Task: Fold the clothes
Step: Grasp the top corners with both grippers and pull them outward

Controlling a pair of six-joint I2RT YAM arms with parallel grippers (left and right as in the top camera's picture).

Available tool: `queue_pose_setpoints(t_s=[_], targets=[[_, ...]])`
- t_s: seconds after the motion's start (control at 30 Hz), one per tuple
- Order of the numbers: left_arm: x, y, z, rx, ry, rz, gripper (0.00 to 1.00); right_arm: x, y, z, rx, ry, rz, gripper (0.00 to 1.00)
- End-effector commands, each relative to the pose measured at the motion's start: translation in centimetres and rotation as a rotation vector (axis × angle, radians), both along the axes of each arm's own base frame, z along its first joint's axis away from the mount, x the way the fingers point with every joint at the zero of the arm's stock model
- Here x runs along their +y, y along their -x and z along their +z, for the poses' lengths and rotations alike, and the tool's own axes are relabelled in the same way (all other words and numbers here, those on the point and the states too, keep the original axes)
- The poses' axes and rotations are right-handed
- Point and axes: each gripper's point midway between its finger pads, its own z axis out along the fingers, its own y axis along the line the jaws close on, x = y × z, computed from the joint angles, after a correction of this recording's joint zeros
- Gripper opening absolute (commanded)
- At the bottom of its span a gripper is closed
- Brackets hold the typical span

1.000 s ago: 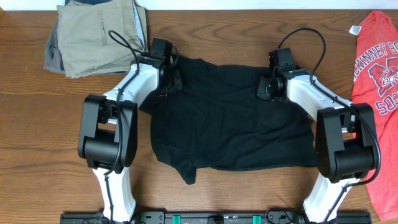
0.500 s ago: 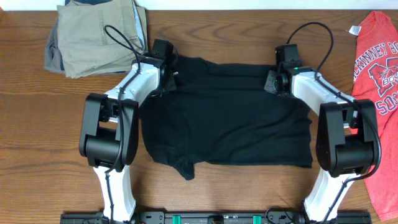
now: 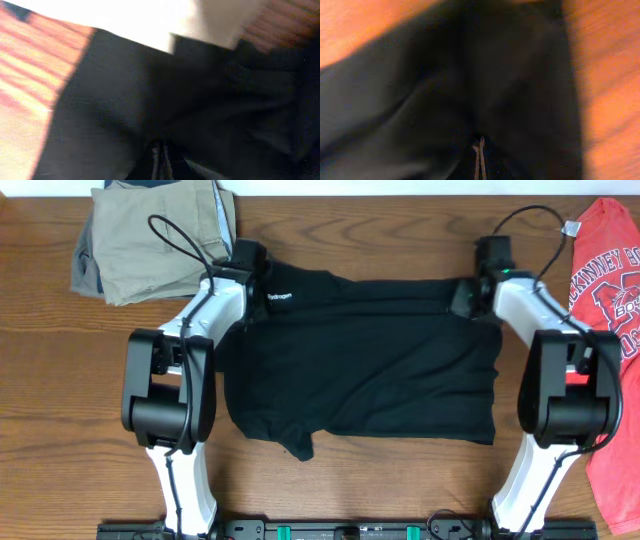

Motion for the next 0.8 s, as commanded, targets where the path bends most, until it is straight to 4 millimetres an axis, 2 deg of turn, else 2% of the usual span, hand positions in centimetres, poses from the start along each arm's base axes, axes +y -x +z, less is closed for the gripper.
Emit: queue_pose_setpoints(t_s=[0.0,0.13,0.17,0.2,0.23,0.27,0.3,0.37,0.4,0.43,0.5,0.63,0.77], targets=[[1.4,-1.4,6.2,-0.138,-0.029,0.037,0.11,-3.3,-1.8,3.1,-0.025,0.067,-0.045,0.01],[1.0,-1.2,10.7,-0.225,0.01,0.03,0.17,-2.8,-2.5,6.8,-0.02,0.034,-0.039,0.04],[0.4,-1.2,11.6,-0.243,0.048,0.018,0.24,-2.1,-2.8,7.6,-0.023,0.005,-0.026,0.08],[-0.3,-1.1,12.3,-0.252,0.092,-0.001,0.27,-1.2,-2.9,8.3,-0.027,-0.041,-0.006,0.16],[-1.2,-0.9,12.7,-0.254,0.138,-0.025,0.31,-0.2,-3.1,8.8,-0.03,-0.082,0.012,0.3],[-1.9,-0.7,12.9,-0.251,0.175,-0.041,0.35,0.8,-3.2,9.2,-0.032,-0.128,0.034,0.52],[-2.6,-0.5,12.9,-0.241,0.214,-0.061,0.42,1.9,-3.2,9.3,-0.033,-0.171,0.062,0.7],[-3.9,0.2,12.3,-0.196,0.275,-0.118,0.7,4.3,-3.0,9.5,-0.026,-0.258,0.13,0.92],[-4.2,0.4,12.0,-0.179,0.288,-0.13,0.81,4.9,-2.8,9.5,-0.021,-0.279,0.149,0.98],[-4.5,0.8,11.6,-0.157,0.306,-0.136,0.89,5.6,-2.5,9.4,-0.011,-0.296,0.163,0.99],[-4.9,1.1,11.0,-0.13,0.326,-0.15,0.95,6.3,-2.2,9.3,0.003,-0.294,0.179,0.99],[-5.8,0.8,9.9,-0.11,0.361,-0.179,0.96,7.4,-2.1,9.0,0.006,-0.274,0.222,0.99],[-6.2,-1.0,7.5,-0.123,0.358,-0.212,0.96,8.0,-2.1,8.8,0.011,-0.235,0.232,0.99]])
